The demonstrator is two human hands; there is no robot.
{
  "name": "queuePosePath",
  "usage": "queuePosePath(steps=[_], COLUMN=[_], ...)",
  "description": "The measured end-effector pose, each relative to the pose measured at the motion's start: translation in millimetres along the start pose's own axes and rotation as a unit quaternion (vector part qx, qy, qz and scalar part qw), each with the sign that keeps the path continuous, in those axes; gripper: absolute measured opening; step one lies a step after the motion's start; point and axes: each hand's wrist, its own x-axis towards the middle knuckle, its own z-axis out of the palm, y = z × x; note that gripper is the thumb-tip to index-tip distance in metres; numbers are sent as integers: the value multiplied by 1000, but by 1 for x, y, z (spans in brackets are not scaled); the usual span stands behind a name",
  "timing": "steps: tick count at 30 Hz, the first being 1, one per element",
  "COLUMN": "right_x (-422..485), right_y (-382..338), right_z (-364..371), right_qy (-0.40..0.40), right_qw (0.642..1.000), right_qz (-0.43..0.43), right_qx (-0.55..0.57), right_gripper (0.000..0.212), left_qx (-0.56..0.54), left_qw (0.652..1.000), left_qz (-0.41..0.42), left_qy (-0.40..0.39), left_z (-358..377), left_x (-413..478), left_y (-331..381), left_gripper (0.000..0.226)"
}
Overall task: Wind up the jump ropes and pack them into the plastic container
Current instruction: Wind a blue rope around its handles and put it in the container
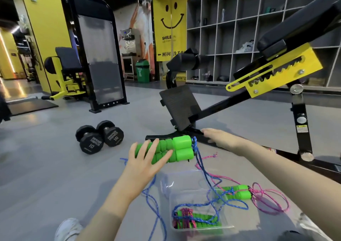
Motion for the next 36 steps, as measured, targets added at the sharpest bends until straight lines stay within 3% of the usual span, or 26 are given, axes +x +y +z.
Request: queuePosePath(steps=[2,6,10,13,16,18,23,28,33,36], right_x=[-2,4,0,-7,-14,-20,-40,-70,-70,-65], right_y=[-9,-7,2,7,11,12,-8,-38,-51,-54], right_z=[13,44,64,74,86,96,98,68,27,7], right_qy=[10,40,98,187,236,200,13,-74,-27,0], right_qw=[988,938,908,933,960,972,974,937,922,929], right_qz=[-16,-7,-10,-13,-93,-125,-75,-146,-224,-250], right_qx=[155,344,407,306,117,10,-216,-310,-314,-272], right_gripper=[48,64,62,49,39,31,21,32,36,37], left_qx=[-7,-38,-45,-43,-35,-21,-1,-1,-16,-29], left_qw=[1000,998,996,992,990,992,998,999,1000,998], left_qz=[-6,-41,-72,-115,-136,-124,-70,-44,11,37], left_qy=[-2,1,5,23,23,33,11,-2,13,42], left_z=[-2,-9,-8,-3,0,3,9,8,2,-3], left_x=[6,19,22,24,24,26,20,12,12,15], left_y=[7,12,13,11,9,9,11,4,4,6], left_gripper=[86,84,82,80,83,74,64,64,67,56])
